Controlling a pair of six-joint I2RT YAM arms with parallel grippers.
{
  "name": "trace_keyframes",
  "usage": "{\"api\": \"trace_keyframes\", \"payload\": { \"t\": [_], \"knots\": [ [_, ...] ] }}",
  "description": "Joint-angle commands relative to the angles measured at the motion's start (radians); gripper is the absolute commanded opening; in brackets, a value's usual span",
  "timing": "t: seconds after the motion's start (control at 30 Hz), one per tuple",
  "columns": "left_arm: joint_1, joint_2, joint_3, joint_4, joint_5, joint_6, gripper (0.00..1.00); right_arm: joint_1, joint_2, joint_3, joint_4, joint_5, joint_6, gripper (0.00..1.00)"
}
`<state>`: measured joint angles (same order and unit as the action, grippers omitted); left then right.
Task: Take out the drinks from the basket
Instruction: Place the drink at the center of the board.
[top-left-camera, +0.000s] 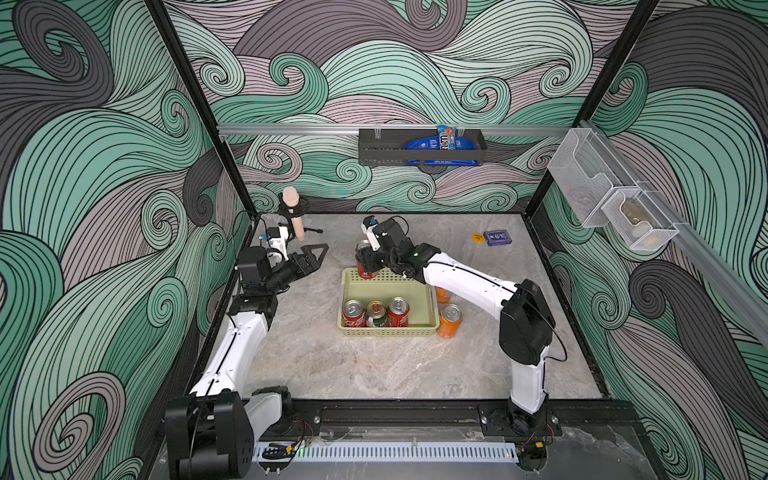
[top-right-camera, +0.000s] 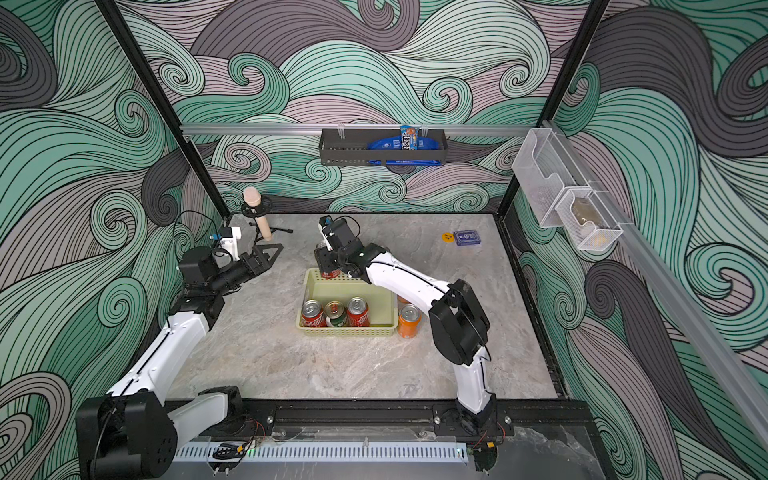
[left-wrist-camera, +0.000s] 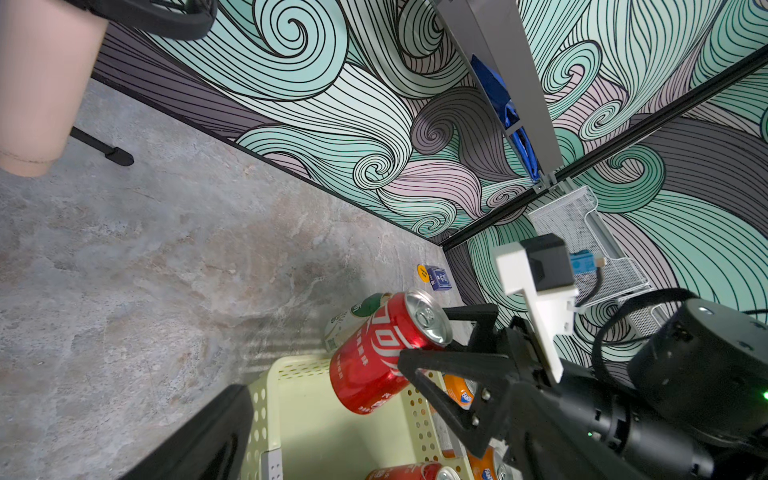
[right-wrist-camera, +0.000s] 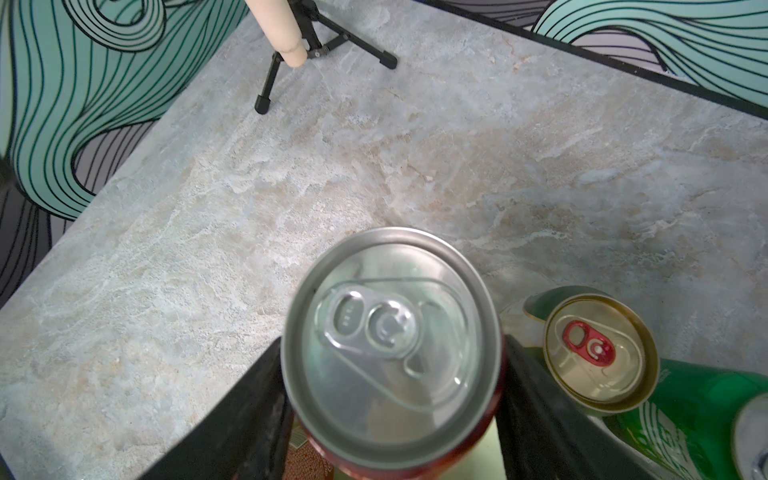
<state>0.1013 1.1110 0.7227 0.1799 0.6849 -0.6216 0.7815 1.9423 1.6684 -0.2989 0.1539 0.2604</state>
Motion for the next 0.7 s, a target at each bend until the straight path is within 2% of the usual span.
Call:
{"api": "trace_keyframes", "payload": {
  "t": [0.0,0.23,0.67],
  "knots": [
    [-0.006,-0.002,-0.005,0.024,0.014,-0.003,0.99,-0.007,-0.091,0.010,0.160,0.017,0.013,0.49],
    [-0.006,-0.006,-0.006,0.026,0.013,-0.003,0.99,-0.013,-0.061,0.014,0.237,0.061,0.005,0.48],
    [-0.007,-0.008,-0.007,0.028,0.013,-0.007,0.99,-0.021,0.129,0.092,0.271,0.085,0.049,0.48]
  ]
}}
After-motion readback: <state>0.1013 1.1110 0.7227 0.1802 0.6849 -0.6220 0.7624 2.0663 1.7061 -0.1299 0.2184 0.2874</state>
